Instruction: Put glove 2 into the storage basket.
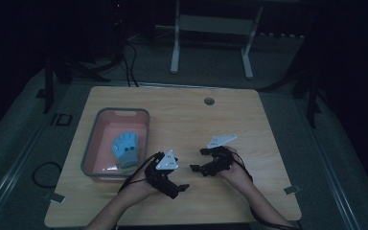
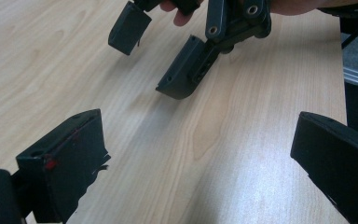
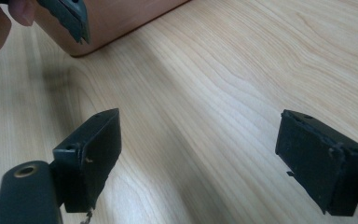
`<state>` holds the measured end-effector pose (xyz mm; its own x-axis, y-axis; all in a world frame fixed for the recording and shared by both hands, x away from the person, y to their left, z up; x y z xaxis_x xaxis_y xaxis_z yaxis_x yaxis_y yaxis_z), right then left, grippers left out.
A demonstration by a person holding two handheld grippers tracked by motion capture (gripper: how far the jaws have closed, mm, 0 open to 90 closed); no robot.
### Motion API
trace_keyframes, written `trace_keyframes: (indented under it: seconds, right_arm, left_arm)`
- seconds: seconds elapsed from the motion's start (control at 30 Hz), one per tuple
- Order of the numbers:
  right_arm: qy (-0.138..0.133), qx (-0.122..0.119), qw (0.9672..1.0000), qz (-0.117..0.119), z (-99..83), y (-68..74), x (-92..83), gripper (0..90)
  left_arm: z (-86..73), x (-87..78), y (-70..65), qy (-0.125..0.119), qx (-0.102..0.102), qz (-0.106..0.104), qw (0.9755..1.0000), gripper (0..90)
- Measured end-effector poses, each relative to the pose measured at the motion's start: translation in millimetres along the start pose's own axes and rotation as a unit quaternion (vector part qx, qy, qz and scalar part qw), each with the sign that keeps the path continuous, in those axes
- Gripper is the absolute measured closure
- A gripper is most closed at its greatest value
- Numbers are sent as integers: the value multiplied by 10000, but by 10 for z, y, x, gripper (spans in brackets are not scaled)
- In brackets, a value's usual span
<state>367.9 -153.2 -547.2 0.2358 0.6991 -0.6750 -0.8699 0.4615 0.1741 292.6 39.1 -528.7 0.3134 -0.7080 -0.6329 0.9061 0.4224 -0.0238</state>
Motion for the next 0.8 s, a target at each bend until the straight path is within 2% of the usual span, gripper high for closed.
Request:
trace_keyframes:
  seconds: [0.37,0.57,0.7,0.8]
  right_arm:
    - [-19,67,10000,-56,-229,-35,-75,141]
    - [-51,78,9999,-115,-387,-50,-115,140]
    - [-11,83,9999,-139,-463,-52,-142,140]
    - [-1,74,9998,-194,-519,-54,-171,139]
  left_arm:
    - [-94,170,-117,14,68,-158,9999,34]
    - [-145,263,-179,49,175,-180,9997,34]
    - [-159,289,-196,-38,164,-191,9997,35]
    - [-176,309,-210,-26,240,-182,9995,41]
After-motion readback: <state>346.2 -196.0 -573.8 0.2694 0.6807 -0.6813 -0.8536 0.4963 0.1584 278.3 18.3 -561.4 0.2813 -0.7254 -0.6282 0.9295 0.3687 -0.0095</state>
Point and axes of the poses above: each handheld gripper's, and its own axes: x roughly forward along the jaws, z roughly out of its top, y roughly to its left, the point moved 3 cm from there along x, roughly forward along the jaws, and after that the axes turned 2 degrees about y, right-handed, at the moved point
